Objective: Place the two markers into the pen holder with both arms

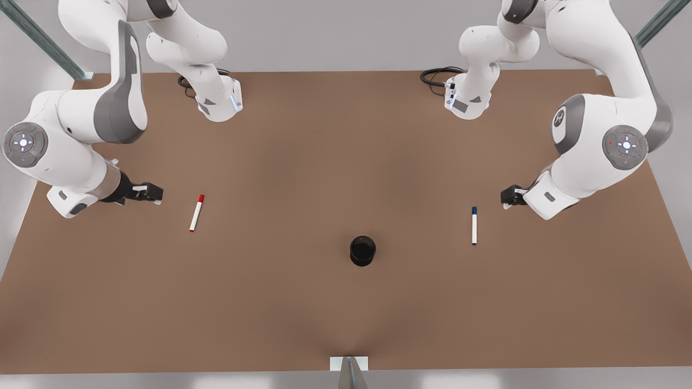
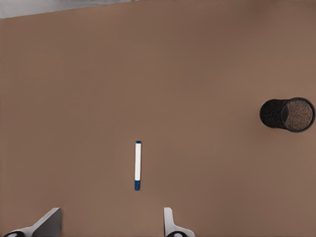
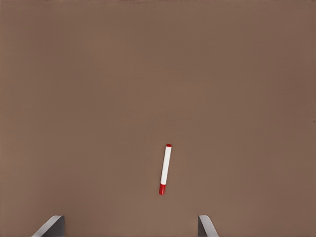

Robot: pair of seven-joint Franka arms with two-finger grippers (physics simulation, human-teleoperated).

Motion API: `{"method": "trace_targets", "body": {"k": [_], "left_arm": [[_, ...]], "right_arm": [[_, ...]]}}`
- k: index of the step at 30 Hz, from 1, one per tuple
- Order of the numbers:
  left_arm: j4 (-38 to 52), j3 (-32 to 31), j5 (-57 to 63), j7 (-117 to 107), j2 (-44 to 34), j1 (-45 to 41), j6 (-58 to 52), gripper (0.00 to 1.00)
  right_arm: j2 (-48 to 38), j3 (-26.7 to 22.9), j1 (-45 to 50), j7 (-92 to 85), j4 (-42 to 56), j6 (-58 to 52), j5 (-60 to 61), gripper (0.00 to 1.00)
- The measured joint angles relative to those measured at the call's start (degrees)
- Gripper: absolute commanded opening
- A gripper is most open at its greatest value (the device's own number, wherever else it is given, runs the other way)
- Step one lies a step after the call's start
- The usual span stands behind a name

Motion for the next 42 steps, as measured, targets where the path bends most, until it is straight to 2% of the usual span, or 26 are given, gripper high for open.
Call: {"method": "trace_targets", "body": {"k": [3, 6, 10, 13, 17, 23, 26, 28, 33, 35, 36, 39, 41, 42], "left_arm": [[-0.99, -0.02, 0.39, 0.01, 6.43, 0.08, 3.62, 1.00], [-15.80, 0.09, -1.40, 0.00, 11.04, 2.27, 16.28, 1.00], [-28.03, 0.25, -3.19, 0.04, 13.19, 3.87, 33.04, 1.00], [-31.21, 0.28, -3.66, 0.11, 14.21, 3.88, 42.27, 1.00], [-33.37, 0.28, -3.75, 0.28, 15.75, 3.60, 49.80, 1.00], [-36.74, 0.22, -3.78, 0.41, 15.93, 3.43, 57.07, 0.99], [-39.35, 0.22, -3.78, 0.49, 15.48, 3.69, 59.63, 0.82], [-40.80, 0.22, -3.77, 0.55, 14.68, 4.02, 60.83, 0.81], [-42.21, 0.22, -3.72, 0.70, 14.08, 4.01, 62.54, 0.52], [-42.25, 0.22, -3.69, 0.75, 14.29, 3.76, 62.94, 0.51], [-42.25, 0.22, -3.68, 0.77, 14.40, 3.67, 63.10, 0.51], [-42.26, 0.22, -3.68, 0.83, 14.52, 3.30, 63.47, 0.51], [-42.29, 0.22, -3.70, 0.86, 14.49, 3.15, 63.63, 0.51], [-42.38, 0.22, -3.70, 0.88, 14.46, 3.16, 63.69, 0.51]], "right_arm": [[0.00, 0.01, 0.03, 0.28, -0.02, 0.74, -0.02, 1.00], [1.93, 0.01, 0.12, 0.53, -1.43, 2.55, -0.12, 1.00], [10.77, 0.16, 2.86, 0.85, -3.44, 9.78, -1.93, 1.00], [13.91, 1.01, 4.66, 1.75, -6.69, 14.28, -2.63, 1.00], [10.06, 1.81, 2.15, 3.18, -19.20, 20.46, -2.92, 1.00], [9.44, 3.61, -3.31, 4.78, -28.67, 29.25, -3.04, 1.00], [9.85, 5.88, -7.19, 5.28, -33.88, 35.19, -3.10, 1.00], [11.01, 6.18, -8.77, 5.41, -35.58, 39.22, -3.13, 1.00], [13.42, 6.36, -10.30, 5.59, -36.70, 46.31, -3.18, 0.99], [14.89, 6.35, -10.58, 5.59, -36.73, 48.57, -3.19, 0.99], [15.50, 6.34, -10.72, 5.59, -36.76, 49.42, -3.19, 0.98], [15.95, 6.34, -10.83, 5.54, -37.02, 51.15, -3.24, 0.83], [15.90, 6.34, -10.85, 5.46, -37.39, 51.89, -3.23, 0.68], [15.90, 6.34, -10.86, 5.43, -37.50, 52.17, -3.24, 0.67]]}}
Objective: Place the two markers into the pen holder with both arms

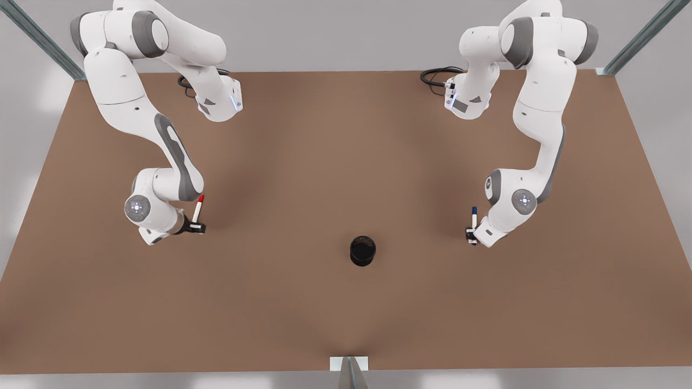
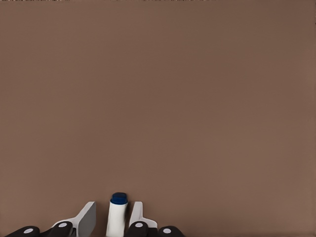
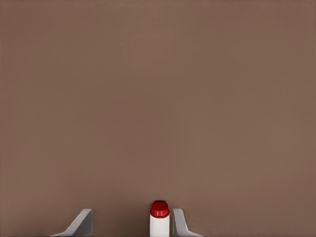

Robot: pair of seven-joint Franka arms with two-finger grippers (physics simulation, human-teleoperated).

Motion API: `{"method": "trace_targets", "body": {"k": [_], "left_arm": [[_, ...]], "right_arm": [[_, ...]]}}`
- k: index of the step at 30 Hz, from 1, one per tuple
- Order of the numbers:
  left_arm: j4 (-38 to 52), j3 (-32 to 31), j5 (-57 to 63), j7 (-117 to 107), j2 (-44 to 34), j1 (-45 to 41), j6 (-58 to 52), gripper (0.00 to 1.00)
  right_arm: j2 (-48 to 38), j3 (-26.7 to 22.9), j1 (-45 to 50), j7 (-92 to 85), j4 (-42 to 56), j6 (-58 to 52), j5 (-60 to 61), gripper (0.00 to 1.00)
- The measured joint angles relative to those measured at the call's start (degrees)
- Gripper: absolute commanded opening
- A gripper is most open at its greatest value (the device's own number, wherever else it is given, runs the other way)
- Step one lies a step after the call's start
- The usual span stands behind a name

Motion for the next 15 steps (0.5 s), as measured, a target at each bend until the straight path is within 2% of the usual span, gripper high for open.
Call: {"method": "trace_targets", "body": {"k": [2, 6, 12, 15], "left_arm": [[-0.51, 0.00, 0.00, 0.03, -0.28, 0.02, 0.10, 0.51], [-0.91, 0.00, 0.02, 0.07, -0.52, 0.02, 0.21, 0.42], [-0.86, 0.00, 0.06, 0.11, -0.19, -0.06, 0.29, 0.42], [-0.78, 0.00, 0.08, 0.13, -0.04, -0.07, 0.31, 0.39]], "right_arm": [[0.17, 0.00, -0.19, -0.07, -0.09, 0.47, -0.01, 0.67], [0.19, 0.00, -0.80, -0.28, -0.11, 1.09, -0.02, 0.67], [-0.62, 0.06, -0.83, -0.63, -2.33, 1.34, -0.02, 0.65], [-1.64, 0.09, -1.00, -0.74, -4.19, 1.51, -0.01, 0.57]]}}
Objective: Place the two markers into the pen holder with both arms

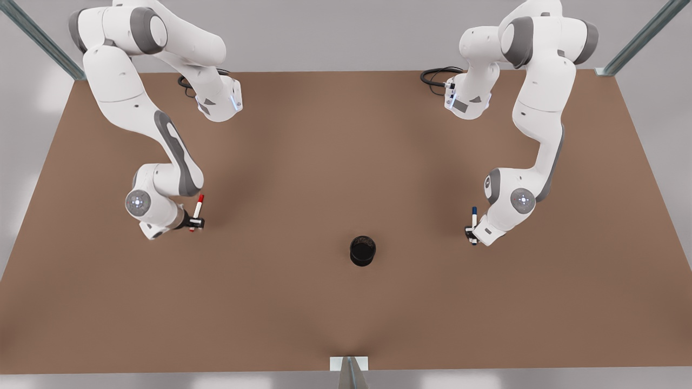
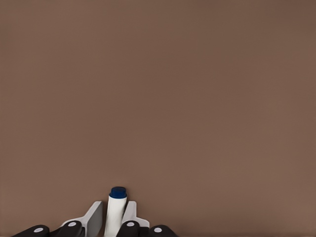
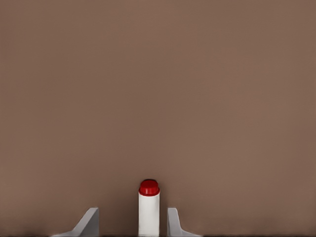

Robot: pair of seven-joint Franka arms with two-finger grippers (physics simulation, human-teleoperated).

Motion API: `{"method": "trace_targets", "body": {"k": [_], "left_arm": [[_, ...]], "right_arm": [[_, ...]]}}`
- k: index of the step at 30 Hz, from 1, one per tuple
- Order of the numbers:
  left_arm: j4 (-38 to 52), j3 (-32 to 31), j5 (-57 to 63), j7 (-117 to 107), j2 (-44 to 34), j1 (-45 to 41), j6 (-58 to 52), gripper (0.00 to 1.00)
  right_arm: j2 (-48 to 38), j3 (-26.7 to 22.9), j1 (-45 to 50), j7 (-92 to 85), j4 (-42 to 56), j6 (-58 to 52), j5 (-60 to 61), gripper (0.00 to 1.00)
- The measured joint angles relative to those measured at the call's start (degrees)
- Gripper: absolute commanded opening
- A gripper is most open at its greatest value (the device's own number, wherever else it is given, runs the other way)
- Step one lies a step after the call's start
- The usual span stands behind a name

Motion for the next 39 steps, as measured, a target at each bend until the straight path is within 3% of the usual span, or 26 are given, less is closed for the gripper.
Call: {"method": "trace_targets", "body": {"k": [7, 10, 16, 20, 23, 26, 30, 39], "left_arm": [[0.00, 0.02, 0.24, -0.32, 0.02, 0.03, 0.15, 0.21], [0.21, 0.03, 0.34, -0.68, -0.32, -0.01, 0.13, 0.21], [6.93, -0.56, 0.37, -1.30, -2.18, 0.02, -3.66, 0.21], [19.57, -4.46, -4.94, -1.77, -5.15, 0.04, -13.93, 0.21], [27.61, -6.66, -8.89, -2.74, -5.53, -4.61, -22.44, 0.21], [35.48, -7.06, -10.64, -4.29, -1.90, -11.41, -26.27, 0.21], [38.29, -7.36, -11.49, -4.39, 3.11, -18.84, -18.29, 0.21], [38.84, -7.27, -11.89, -2.15, 14.59, -23.41, 12.94, 0.21]], "right_arm": [[0.48, 0.42, -1.16, -0.26, -0.73, 0.41, 0.01, 0.48], [0.50, 0.69, -1.20, -0.35, -0.93, 0.47, 0.03, 0.36], [0.56, 0.83, -1.21, -0.58, -0.98, 0.52, 0.12, 0.29], [-1.75, 1.94, -1.21, -0.96, -0.52, 0.30, 0.34, 0.28], [-4.80, 3.67, -1.22, -1.21, 0.97, -0.52, 0.38, 0.28], [-6.63, 5.91, -1.15, -1.41, 9.66, -6.18, 0.37, 0.28], [-7.35, 9.08, -1.01, -1.56, 20.52, -14.85, 0.35, 0.28], [-7.02, 15.80, -0.34, -0.66, 27.46, -23.78, 0.36, 0.27]]}}
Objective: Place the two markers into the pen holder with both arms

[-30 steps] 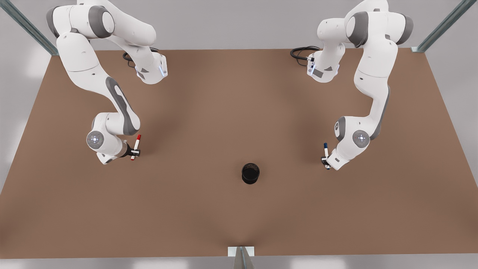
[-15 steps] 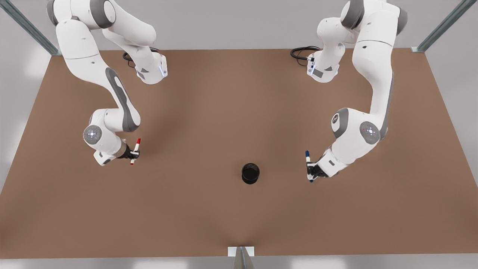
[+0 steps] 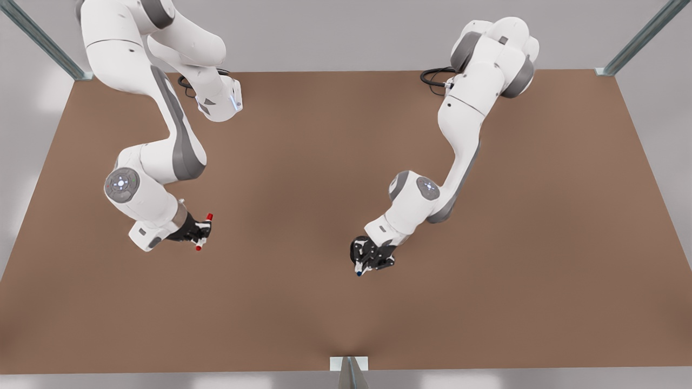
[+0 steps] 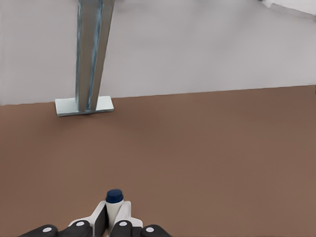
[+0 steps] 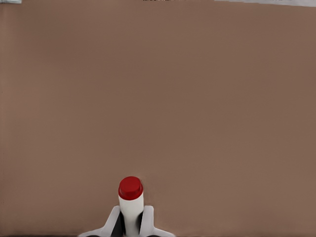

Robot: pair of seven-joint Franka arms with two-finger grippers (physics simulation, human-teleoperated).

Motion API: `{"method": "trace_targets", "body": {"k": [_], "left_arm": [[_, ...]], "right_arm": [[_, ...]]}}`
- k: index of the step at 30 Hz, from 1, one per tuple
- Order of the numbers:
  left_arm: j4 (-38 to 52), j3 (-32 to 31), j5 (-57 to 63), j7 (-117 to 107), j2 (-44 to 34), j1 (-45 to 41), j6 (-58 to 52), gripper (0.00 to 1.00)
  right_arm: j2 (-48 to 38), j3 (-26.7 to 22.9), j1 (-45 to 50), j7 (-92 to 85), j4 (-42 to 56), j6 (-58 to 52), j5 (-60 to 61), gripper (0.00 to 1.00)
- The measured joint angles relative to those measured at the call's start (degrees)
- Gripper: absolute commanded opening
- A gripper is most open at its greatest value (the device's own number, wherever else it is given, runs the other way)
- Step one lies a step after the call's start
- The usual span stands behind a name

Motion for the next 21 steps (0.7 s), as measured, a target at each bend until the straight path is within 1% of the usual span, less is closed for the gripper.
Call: {"method": "trace_targets", "body": {"k": [5, 13, 14, 15, 21], "left_arm": [[-1.32, 0.05, -0.02, 0.87, -0.30, 0.01, 6.90, 0.21], [-7.94, 0.03, -0.06, 2.56, -1.95, -0.23, 11.45, 0.21], [-8.64, 0.01, -0.06, 2.83, -2.22, -0.23, 11.91, 0.24], [-9.93, 0.02, 0.00, 3.11, -3.16, -0.26, 12.26, 1.00], [-16.80, -0.12, 0.12, 5.99, -7.66, -1.95, 13.57, 1.00]], "right_arm": [[0.21, 0.84, 3.35, 1.38, 2.47, -1.48, -0.01, 0.27], [1.46, 0.88, 8.62, 3.66, 6.26, -1.57, -0.03, 0.28], [1.77, 0.88, 9.03, 3.96, 6.32, -1.40, -0.02, 0.28], [1.93, 0.87, 9.29, 4.27, 6.36, -1.25, -0.02, 0.28], [2.44, 0.87, 11.81, 6.23, 10.12, -0.69, 1.55, 0.28]]}}
